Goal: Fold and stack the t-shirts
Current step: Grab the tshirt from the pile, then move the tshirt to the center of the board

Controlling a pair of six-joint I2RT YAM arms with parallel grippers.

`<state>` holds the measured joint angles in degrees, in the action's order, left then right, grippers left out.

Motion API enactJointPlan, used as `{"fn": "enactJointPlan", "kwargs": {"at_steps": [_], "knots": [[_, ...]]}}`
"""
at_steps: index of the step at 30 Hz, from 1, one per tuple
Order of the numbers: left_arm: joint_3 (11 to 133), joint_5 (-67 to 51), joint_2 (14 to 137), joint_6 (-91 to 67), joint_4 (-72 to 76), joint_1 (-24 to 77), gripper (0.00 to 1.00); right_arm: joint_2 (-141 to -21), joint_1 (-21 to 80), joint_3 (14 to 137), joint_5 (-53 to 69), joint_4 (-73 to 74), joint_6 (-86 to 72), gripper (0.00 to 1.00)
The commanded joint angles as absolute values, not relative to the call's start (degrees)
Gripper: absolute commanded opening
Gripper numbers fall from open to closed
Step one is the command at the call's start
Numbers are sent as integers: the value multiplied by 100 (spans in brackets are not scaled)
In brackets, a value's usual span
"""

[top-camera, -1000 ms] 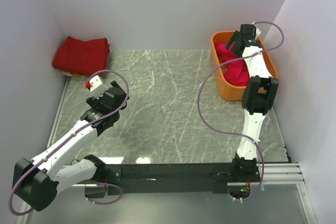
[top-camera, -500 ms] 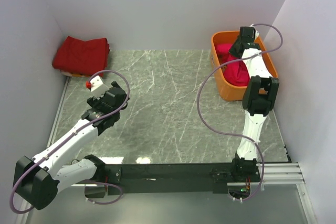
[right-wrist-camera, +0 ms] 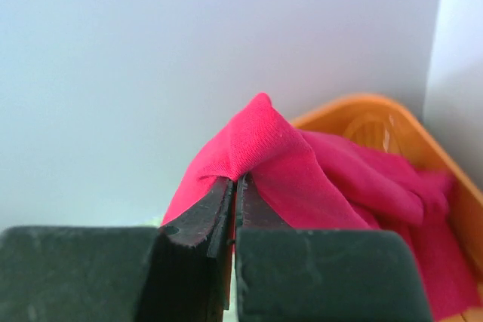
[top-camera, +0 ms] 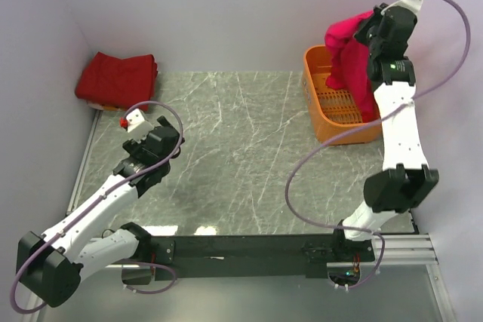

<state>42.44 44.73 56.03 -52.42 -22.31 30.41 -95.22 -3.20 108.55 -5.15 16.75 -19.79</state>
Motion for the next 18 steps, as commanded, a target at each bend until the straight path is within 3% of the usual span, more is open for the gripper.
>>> {"fn": "enactJointPlan", "kwargs": {"at_steps": [1,10,18], "knots": [[4351,4351,5336,-5291,-2127,3041,99,-8931,156,10951,-641,1266,-1417,0],[4263,4245,5054,-5282,-2065,3032,99,-8499,2459,12048,-625,1257,-300,0],[4333,4254,5010,-5414,-2293,3024,99,-9315,4340,13596,-97,1038,298,0]]}}
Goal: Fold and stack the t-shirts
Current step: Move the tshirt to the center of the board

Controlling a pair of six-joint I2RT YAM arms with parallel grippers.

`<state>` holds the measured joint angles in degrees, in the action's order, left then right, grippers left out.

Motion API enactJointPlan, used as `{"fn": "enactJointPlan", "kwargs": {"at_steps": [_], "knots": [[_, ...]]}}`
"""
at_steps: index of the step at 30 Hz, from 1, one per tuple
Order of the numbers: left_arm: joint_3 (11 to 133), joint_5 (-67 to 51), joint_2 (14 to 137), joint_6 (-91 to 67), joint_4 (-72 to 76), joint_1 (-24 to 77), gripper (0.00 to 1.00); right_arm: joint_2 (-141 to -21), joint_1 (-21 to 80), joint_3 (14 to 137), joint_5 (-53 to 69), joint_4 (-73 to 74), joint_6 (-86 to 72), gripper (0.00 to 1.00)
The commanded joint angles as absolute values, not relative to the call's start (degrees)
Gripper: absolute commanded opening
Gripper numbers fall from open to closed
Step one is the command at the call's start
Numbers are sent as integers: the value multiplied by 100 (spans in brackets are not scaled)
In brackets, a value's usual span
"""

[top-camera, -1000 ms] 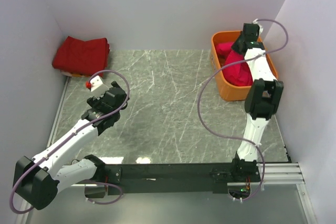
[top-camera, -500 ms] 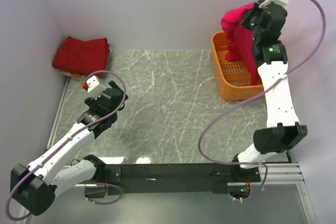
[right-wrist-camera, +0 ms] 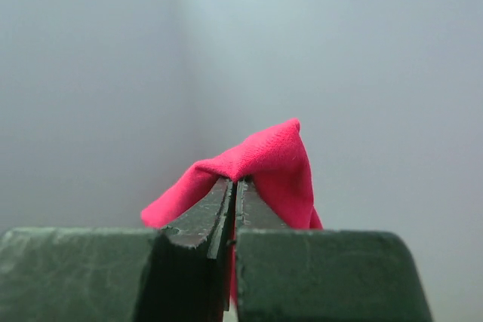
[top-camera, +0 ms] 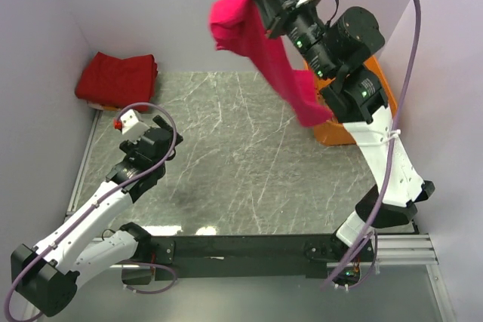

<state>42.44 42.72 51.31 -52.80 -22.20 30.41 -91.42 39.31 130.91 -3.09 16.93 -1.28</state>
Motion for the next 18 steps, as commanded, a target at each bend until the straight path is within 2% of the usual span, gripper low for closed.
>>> {"fn": "enactJointPlan", "kwargs": {"at_steps": [1,8,11,14,15,17,18], "knots": [[4333,4306,4992,-5440,-2320,3032,99,-9351,4533,13562,-158,915,377,0],[4403,4605,4896,-5747,-2654,3032,99,-9703,4641,13553,-316,317,-255,0],[4500,4833,4852,-6080,-3040,3024,99,-9293,4588,12659,-1006,272,-307,0],[4509,5053,4825,-6397,-3313,3024,99,-8669,4343,11026,-1763,238,-684,0],[4491,5089,4825,-6442,-3340,3032,99,-8527,3985,10099,-1723,255,-912,2],[4474,5080,4869,-6495,-3366,3032,100,-8263,3465,9180,-1373,377,-1842,5],[4482,5063,4939,-6547,-3401,3032,99,-8218,2976,8306,-1067,387,-2142,6]]}}
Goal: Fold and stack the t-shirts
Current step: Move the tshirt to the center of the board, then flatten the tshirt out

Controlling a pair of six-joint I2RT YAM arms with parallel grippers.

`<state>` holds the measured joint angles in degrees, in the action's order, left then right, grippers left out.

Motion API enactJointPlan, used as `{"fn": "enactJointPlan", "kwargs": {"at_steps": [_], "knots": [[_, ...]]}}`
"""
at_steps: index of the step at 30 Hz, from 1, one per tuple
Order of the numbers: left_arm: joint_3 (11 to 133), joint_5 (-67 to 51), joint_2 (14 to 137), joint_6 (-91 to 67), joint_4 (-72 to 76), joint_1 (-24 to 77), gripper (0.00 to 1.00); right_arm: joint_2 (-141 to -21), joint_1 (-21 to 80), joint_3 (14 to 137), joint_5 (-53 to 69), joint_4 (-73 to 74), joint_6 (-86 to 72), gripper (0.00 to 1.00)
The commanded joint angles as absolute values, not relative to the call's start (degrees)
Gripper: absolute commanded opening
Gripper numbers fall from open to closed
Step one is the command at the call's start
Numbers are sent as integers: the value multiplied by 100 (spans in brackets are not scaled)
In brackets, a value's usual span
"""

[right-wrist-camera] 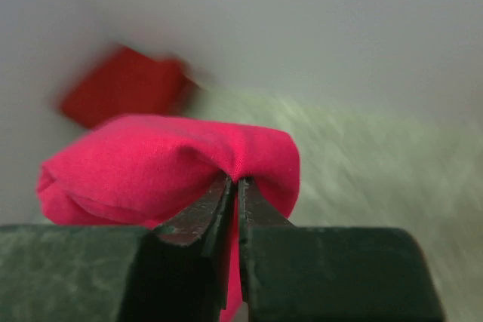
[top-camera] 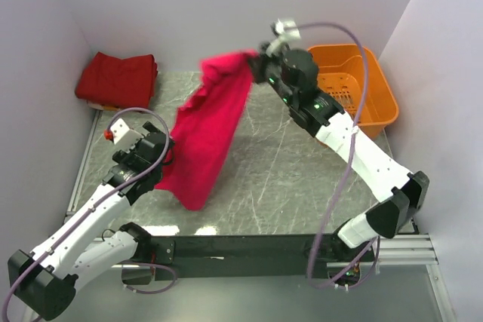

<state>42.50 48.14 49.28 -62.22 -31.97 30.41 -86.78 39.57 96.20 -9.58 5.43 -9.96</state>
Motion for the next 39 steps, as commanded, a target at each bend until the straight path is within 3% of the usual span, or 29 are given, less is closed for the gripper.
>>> {"fn": "enactJointPlan", "kwargs": {"at_steps": [1,3,4,6,7,8,14,20,25,35,39], "knots": [[4482,5045,4992,-6591,-3514,3032,99,-8209,2779,7923,-985,404,-2536,11],[4500,5019,5097,-6758,-3673,3032,99,-8358,2454,7246,-915,719,-2802,23],[4509,4975,5211,-6872,-3813,3024,99,-8437,2226,7138,-888,843,-2934,43],[4517,4887,5343,-6978,-3954,3023,100,-8639,2145,7067,-966,1212,-2936,53],[4518,4756,5466,-7066,-4007,3015,99,-8666,2153,7075,-1028,1309,-2840,64],[4509,4659,5536,-7093,-4095,3015,99,-8683,2162,7066,-959,1353,-2778,66],[4254,3912,5871,-7040,-4043,2892,99,-8718,2363,6838,-492,1195,-2514,68],[3894,3297,6047,-6610,-3605,2225,99,-9385,2470,7399,-168,1520,-1750,68],[3630,1858,6283,-5855,-2393,1180,99,-10176,2505,8366,-202,1924,-1055,69],[4253,1899,7654,-5810,-2092,765,99,-12540,2505,11185,-282,3023,-457,69],[4359,1837,8032,-5801,-2066,668,99,-13007,2496,11575,-141,3190,-579,69]]}}
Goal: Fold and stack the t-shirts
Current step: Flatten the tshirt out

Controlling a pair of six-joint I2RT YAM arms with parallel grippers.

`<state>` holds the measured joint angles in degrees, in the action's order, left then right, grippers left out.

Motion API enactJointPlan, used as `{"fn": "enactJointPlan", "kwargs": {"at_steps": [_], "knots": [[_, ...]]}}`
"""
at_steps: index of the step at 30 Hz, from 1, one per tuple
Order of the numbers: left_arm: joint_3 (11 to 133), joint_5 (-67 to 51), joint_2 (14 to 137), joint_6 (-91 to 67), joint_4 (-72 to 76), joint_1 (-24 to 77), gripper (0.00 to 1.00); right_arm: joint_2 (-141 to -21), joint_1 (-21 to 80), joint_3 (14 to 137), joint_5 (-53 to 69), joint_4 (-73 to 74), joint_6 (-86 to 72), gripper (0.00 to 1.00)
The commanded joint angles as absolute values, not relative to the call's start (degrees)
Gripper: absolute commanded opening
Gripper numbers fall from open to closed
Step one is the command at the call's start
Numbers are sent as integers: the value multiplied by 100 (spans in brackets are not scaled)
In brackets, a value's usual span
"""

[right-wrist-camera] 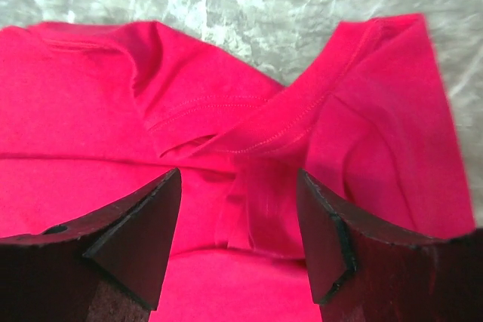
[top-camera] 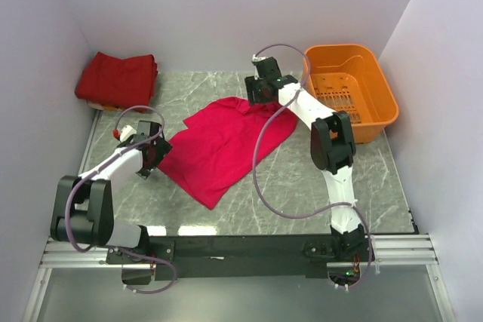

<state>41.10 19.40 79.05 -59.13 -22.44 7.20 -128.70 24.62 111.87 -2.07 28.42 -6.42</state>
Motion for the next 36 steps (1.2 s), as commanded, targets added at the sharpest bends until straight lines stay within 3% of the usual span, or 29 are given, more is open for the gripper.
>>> {"fn": "enactJointPlan", "kwargs": {"at_steps": [1,7,9,16,22,27,32,36], "knots": [[4368,1820,8051,-5783,-2065,659,99,-13060,2487,11540,-97,3164,-641,69],[4368,1881,7866,-5739,-2056,659,99,-12597,2487,10189,-18,2832,-1317,69],[4386,1925,7858,-5704,-2066,650,99,-12271,2487,9241,-18,2594,-1607,68],[4359,1934,7857,-5634,-1943,615,99,-10206,2557,6114,115,1959,-2399,66],[4535,1846,8147,-5564,-1872,580,99,-8869,3206,4389,236,2258,-2952,66],[4649,1749,8297,-5519,-1810,580,99,-8194,4341,3955,413,2356,-3559,65],[4834,1916,8691,-5572,-1863,563,100,-7857,4254,4806,-349,2513,-3087,67],[5080,1820,9280,-5695,-2039,536,99,-8208,3562,5589,-483,2540,-2769,67]]}}
